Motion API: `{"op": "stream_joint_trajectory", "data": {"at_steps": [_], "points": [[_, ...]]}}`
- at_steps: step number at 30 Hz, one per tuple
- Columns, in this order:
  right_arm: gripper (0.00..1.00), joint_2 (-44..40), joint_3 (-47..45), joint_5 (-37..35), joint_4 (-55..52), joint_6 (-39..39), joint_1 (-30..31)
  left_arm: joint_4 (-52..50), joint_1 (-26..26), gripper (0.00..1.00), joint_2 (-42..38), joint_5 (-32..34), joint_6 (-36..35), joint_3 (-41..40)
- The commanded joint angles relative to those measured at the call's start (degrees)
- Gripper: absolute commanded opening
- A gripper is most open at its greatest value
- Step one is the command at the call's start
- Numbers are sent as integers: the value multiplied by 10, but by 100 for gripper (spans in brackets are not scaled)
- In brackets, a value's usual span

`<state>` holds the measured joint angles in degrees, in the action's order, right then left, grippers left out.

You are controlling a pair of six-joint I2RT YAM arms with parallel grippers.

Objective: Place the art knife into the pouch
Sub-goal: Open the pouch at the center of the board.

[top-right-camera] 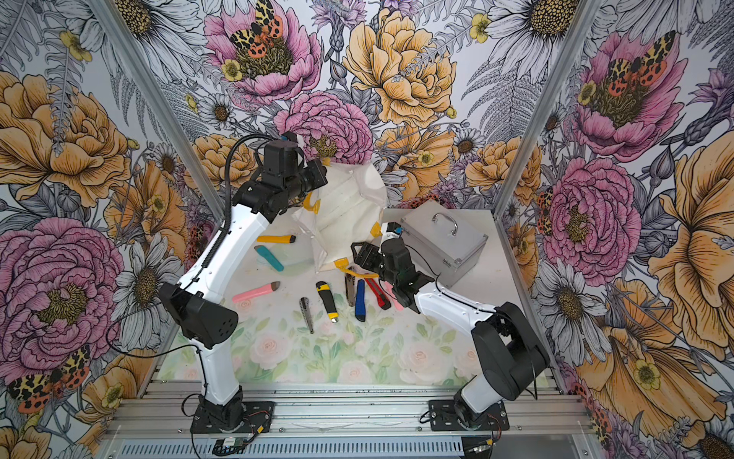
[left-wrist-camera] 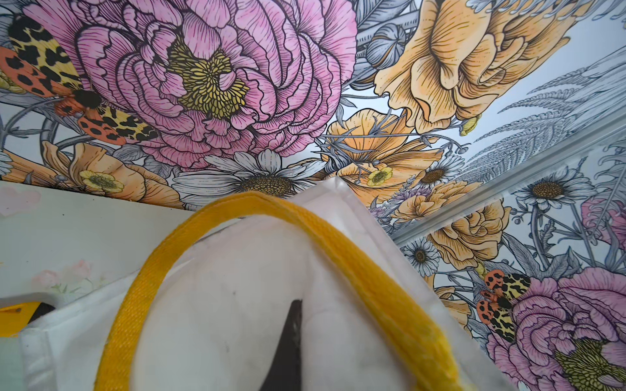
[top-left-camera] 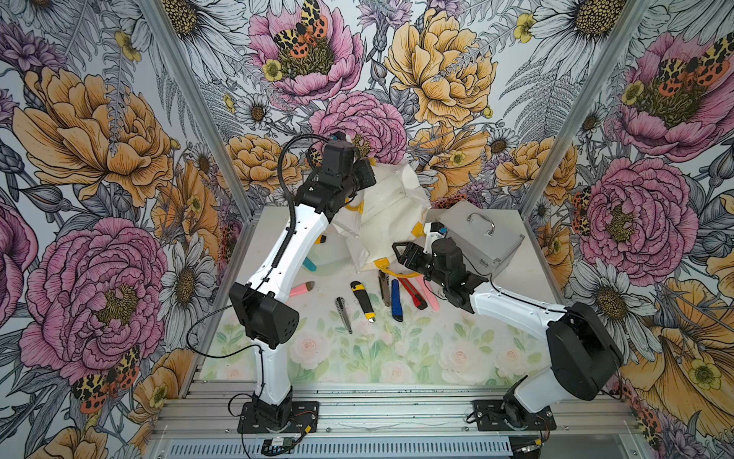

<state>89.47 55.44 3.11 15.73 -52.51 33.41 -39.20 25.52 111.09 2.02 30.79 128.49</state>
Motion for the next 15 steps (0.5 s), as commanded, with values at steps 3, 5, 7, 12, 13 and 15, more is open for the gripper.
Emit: {"op": "stream_joint_trajectory", "data": {"at_steps": [3, 5, 7, 12, 13, 15], "points": [[43, 20, 36, -35, 1, 15, -11, 24, 11, 0, -24, -27, 1, 17], [26, 19, 46, -40, -14, 24, -20, 18, 10, 0, -33, -22, -13, 7], [9, 13, 59, -50, -43, 40, -28, 10, 9, 0, -46, -9, -34, -7], [0, -29, 91, -106, -133, 107, -50, -18, 1, 0, -101, 79, -103, -59], [0, -37, 101, -118, -156, 122, -56, -22, 0, 0, -111, 113, -121, -71], [0, -60, 120, -145, -201, 165, -69, -26, 0, 0, -140, 202, -174, -103]]}}
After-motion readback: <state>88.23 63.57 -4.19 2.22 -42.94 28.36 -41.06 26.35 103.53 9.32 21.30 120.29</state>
